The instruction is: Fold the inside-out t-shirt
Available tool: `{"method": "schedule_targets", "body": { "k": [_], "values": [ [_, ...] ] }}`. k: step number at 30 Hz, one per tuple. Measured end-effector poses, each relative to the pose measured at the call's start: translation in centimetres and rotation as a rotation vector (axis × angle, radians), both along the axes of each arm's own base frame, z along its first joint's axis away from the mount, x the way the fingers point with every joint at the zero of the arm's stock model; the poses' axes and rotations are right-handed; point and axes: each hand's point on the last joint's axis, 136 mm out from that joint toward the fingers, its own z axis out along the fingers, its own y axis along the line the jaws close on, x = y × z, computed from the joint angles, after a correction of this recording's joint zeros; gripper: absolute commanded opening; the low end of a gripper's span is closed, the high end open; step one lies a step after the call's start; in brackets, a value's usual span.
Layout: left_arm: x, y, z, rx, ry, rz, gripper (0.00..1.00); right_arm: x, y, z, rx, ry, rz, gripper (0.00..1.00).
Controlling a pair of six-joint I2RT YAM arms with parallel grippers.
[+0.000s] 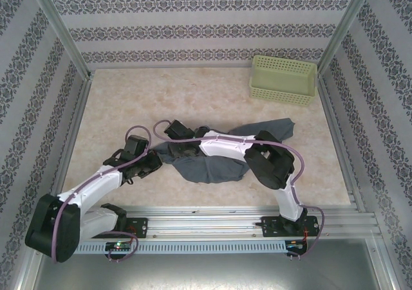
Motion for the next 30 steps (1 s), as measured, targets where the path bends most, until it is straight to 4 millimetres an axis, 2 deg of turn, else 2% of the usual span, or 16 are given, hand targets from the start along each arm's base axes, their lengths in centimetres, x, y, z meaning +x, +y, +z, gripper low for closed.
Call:
{"method": "schedule_targets", "body": {
  "k": [3, 6, 11, 15, 17, 20, 26, 28, 30],
  "values": [
    [-1.2, 0.4, -0.3, 0.003, 0.006, 0.001, 0.0, 0.6, -0.7, -0.1, -0.004, 0.009, -0.021, 0.08],
    [-2.3, 1.2, -0.7, 0.015, 0.014, 0.012, 0.0, 1.4, -1.2, -0.1, 0.033, 0.043, -0.05, 0.0],
    [-3.8, 2.4, -1.6, 0.048, 0.028, 0.026, 0.0, 1.6, -1.5, 1.3, 0.125, 0.093, -0.06, 0.0],
    [-4.6, 3.2, -1.7, 0.085, 0.043, 0.033, 0.01, 1.0, -0.7, 3.6, 0.212, 0.099, -0.042, 0.0],
    [-4.9, 3.6, -1.5, 0.111, 0.051, 0.031, 0.14, 0.5, -0.5, 4.7, 0.251, 0.102, -0.035, 0.0],
    [-4.7, 3.9, 0.2, 0.134, 0.035, 0.024, 0.19, -0.1, -0.1, 5.9, 0.286, 0.103, -0.026, 0.0],
    [-3.2, 1.7, 7.6, 0.073, -0.155, -0.034, 0.31, -1.5, 0.9, 6.0, 0.281, 0.103, 0.001, 0.0],
    [-2.8, 0.6, 8.8, 0.033, -0.188, -0.056, 0.31, -1.8, 1.2, 5.8, 0.273, 0.101, 0.004, 0.0],
    [-2.3, -0.3, 8.5, 0.008, -0.176, -0.074, 0.31, -2.0, 1.2, 5.5, 0.265, 0.104, 0.006, 0.0]
  ]
}}
